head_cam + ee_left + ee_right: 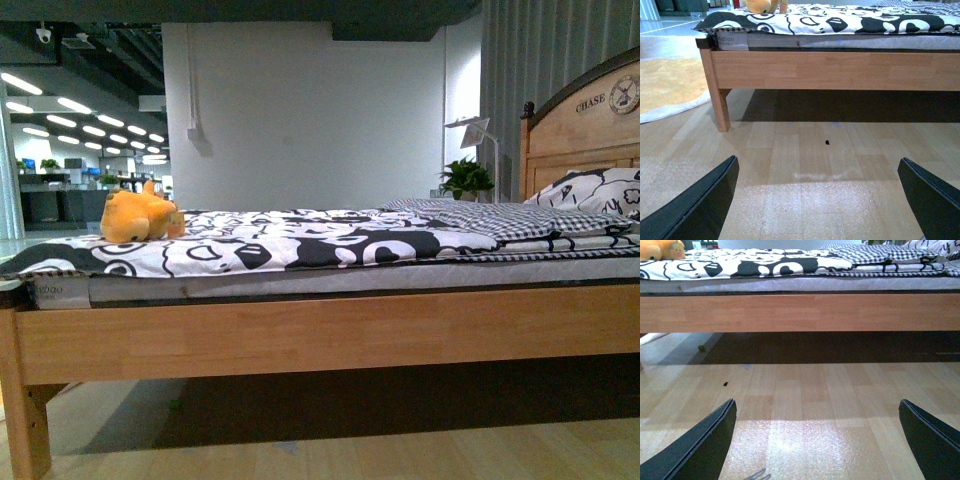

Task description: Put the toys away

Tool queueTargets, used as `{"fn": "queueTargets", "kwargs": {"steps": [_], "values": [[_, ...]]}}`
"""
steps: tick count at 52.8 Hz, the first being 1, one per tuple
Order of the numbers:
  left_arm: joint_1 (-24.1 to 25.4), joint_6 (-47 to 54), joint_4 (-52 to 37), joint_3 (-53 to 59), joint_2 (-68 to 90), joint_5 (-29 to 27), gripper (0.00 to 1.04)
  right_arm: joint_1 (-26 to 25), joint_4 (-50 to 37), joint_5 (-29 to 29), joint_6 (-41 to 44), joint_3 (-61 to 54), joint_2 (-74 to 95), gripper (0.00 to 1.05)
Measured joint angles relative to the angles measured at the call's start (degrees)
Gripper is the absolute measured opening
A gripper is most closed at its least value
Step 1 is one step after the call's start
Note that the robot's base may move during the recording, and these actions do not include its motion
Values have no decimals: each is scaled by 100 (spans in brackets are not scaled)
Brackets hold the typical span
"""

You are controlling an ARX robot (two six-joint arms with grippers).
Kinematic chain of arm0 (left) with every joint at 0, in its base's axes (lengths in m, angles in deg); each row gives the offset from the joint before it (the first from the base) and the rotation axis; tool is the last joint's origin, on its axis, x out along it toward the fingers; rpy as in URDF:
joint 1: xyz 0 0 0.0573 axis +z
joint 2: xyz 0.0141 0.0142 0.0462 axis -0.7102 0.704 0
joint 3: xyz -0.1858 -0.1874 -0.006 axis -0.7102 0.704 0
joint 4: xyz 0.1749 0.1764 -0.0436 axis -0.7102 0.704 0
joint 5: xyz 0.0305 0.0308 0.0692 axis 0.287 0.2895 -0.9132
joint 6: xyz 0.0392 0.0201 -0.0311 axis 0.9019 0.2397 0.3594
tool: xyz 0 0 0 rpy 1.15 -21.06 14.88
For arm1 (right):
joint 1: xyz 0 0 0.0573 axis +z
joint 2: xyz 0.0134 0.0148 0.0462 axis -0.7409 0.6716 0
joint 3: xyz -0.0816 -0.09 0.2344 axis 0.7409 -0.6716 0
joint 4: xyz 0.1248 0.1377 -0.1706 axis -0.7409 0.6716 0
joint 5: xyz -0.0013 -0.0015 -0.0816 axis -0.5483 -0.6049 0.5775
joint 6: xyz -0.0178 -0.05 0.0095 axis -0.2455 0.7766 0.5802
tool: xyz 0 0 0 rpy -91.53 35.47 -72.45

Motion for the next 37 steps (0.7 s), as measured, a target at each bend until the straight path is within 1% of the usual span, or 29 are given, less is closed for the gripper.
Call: {"fn": "queueTargets", "kwargs": {"steps": [37], "values": [[0,0,0,0,0,0,98,0,0,0,0,0,0,98]]}}
